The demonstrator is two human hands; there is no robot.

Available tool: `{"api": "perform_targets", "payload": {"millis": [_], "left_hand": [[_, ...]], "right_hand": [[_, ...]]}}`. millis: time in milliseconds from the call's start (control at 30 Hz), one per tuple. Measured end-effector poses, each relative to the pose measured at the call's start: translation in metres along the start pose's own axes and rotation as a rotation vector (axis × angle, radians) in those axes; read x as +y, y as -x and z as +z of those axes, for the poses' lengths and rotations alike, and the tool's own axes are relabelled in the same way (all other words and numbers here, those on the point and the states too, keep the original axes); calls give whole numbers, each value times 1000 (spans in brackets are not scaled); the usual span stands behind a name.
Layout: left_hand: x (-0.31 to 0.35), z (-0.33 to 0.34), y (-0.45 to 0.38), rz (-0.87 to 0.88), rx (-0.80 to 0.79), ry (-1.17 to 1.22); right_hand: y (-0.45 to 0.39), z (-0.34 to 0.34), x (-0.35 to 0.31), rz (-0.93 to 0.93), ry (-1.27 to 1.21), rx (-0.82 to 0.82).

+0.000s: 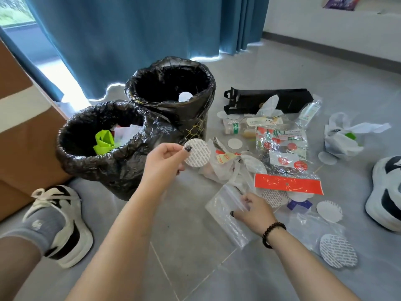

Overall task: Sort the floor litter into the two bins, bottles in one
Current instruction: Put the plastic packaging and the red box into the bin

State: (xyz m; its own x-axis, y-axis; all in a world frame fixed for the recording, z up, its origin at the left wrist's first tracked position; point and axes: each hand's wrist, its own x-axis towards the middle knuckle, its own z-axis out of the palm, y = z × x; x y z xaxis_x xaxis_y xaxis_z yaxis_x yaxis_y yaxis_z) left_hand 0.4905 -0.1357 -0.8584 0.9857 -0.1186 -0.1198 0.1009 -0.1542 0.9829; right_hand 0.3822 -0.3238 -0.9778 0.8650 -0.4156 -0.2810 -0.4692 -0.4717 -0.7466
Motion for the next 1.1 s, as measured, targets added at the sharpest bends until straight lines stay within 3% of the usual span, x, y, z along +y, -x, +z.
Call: {"api": "perform_targets", "payload": {"millis": [67,167,267,400,533,667,767,833,967,1100], "left_hand": [[26,-17,-1,71,108,1],[46,-59,-14,243,410,-173],[46,-96,-24,270,605,-360],[30,-115,-25,227,655,-605],[18,-106,-27,182,650,-629],[20,-79,-22,349,660,-602],[26,-46,-14,478,567,-537],[26,-20,-5,495,394,-518],[16,26,13,259,6,-500],[3,45,21,131,-75,-523]], "right_hand": [[3,3,1,-3,-25,-8],[4,8,4,1,-35,-4],[5,10,5,-4,-24,-12],[3,14,7,9,-53,-23],[2,16,-3,19,-133,-9],[1,14,-22,67,-448,-18],[-1,7,-34,46,-606,68],[-3,2,-41,45,-742,87],[-4,-9,-53,22,-1025,75],[-2,-22,-63,-79,-1185,4]]}}
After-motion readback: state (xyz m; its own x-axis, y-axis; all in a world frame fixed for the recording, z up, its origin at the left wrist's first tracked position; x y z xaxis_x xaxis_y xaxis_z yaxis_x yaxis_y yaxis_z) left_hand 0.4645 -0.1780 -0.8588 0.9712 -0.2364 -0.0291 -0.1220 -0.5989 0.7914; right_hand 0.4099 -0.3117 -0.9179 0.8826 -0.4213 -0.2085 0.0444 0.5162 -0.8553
